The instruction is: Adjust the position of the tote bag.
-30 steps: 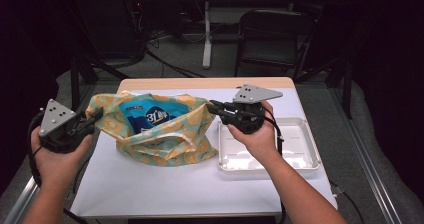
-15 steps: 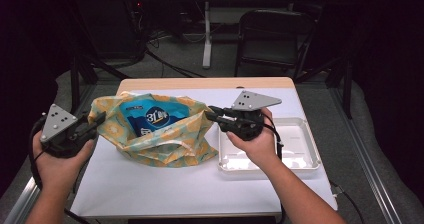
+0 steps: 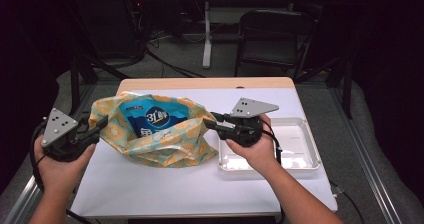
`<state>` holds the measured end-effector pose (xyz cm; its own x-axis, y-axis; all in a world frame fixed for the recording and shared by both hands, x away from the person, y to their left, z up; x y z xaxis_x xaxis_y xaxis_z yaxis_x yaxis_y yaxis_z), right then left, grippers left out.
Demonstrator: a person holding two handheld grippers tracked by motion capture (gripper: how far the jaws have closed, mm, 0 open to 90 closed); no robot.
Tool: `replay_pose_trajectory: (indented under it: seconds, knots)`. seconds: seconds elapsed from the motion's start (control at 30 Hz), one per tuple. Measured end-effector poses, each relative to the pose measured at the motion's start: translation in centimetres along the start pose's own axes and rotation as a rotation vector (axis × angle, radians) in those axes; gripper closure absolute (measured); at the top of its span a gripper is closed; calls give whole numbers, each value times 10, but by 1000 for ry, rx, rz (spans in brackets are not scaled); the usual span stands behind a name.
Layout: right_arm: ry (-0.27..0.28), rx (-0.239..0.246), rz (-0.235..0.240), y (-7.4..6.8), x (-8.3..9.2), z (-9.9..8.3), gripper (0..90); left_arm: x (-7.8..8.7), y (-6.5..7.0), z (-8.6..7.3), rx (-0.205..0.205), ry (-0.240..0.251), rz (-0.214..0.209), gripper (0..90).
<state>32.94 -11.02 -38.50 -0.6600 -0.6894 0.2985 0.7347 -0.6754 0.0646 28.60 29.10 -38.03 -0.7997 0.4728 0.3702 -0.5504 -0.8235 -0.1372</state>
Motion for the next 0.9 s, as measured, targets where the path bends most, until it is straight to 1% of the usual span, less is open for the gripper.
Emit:
replay_pose_trajectory:
  seconds: [0.07,0.23,0.37,0.47,0.53,0.73,0.83,0.9]
  knots:
    - [0,-1,-4,0,0,-2,669,0,-1,-1,5,-5,3,602]
    - [-1,-6,-4,0,2,-3,625,0,-3,-3,14,-7,3,580]
    - [6,-9,9,-1,7,-2,580,2,-4,-3,16,-6,6,577]
    - [10,0,7,-2,9,0,549,2,-4,-4,17,-2,5,576]
    - [16,-6,10,-2,11,2,535,3,-3,-4,16,-1,4,573]
    - [29,6,3,-2,14,13,527,3,-3,-3,13,2,5,568]
    - [33,15,-6,-2,12,21,529,3,-3,-2,14,2,5,566]
    - [25,26,-12,-1,9,26,544,3,-3,-1,11,3,7,566]
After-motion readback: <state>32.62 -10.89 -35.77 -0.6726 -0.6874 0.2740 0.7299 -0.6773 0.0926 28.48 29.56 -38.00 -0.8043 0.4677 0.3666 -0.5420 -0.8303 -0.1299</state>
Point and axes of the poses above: each handheld gripper's, and its own axes: x roughly backward along the jaws, z roughly out of its top, y roughly to its right, the point moved 1 cm from there along -x, roughly forward along the jaws, and after that the axes turned 10 degrees about -z, right-handed, at the moved point
